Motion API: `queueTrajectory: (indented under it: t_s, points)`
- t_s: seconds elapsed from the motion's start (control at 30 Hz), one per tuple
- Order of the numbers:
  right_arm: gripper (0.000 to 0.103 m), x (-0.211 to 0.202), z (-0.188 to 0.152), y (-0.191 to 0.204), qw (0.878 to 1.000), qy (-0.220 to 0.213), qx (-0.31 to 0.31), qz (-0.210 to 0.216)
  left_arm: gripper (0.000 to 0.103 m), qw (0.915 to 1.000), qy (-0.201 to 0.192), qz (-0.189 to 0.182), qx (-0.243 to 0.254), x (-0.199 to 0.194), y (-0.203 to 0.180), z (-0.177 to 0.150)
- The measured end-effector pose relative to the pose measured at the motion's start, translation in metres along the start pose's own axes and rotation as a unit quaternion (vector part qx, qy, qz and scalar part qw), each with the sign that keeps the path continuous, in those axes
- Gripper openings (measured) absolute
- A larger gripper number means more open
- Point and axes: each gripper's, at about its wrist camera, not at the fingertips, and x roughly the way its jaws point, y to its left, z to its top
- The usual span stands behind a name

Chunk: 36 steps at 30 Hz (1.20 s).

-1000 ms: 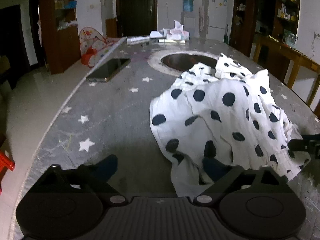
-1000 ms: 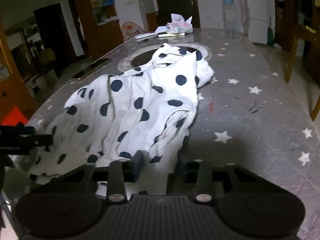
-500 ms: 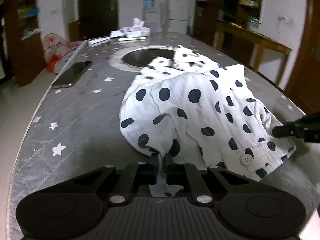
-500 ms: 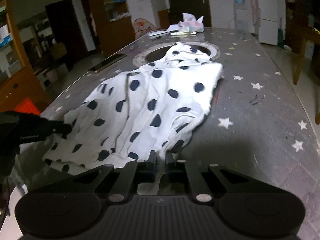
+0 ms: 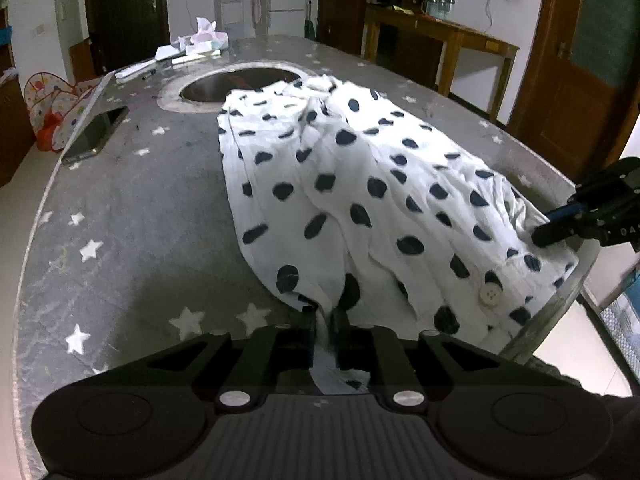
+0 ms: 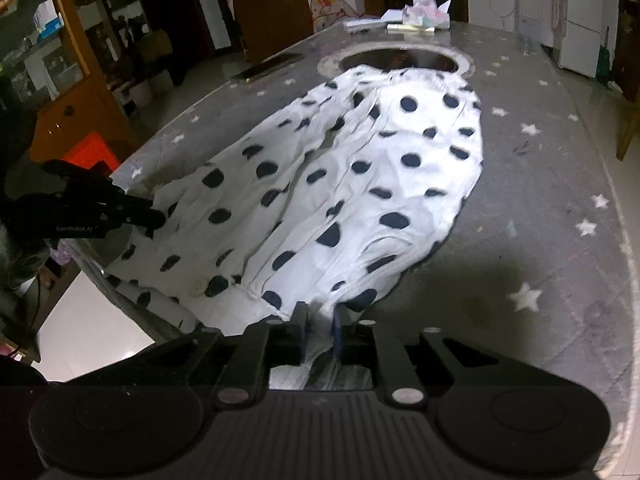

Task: Fold clothes

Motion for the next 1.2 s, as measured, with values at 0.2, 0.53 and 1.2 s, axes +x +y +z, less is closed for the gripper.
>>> queueTrajectory:
  t_s: [0.2, 0.53, 1.2]
  points:
    - [0.019, -0.016, 0.025, -0.019, 0.999, -0.032, -0.002, -0.023, 0.042, 0.9985, -0.035, 0.040, -0.013, -0.007, 0.015, 0.025]
    - [0.019, 0.003, 0.077, -0.063, 0.995, -0.070, 0.015, -0.075, 0.044, 0.9908, -0.060, 0.108, -0.054, 0.022, 0.046, 0.079]
    - [0.026, 0.121, 0.207, -0.150, 0.992, -0.075, 0.044, -0.096, 0.057, 0.9877, -0.054, 0.133, -0.063, 0.151, 0.086, 0.186]
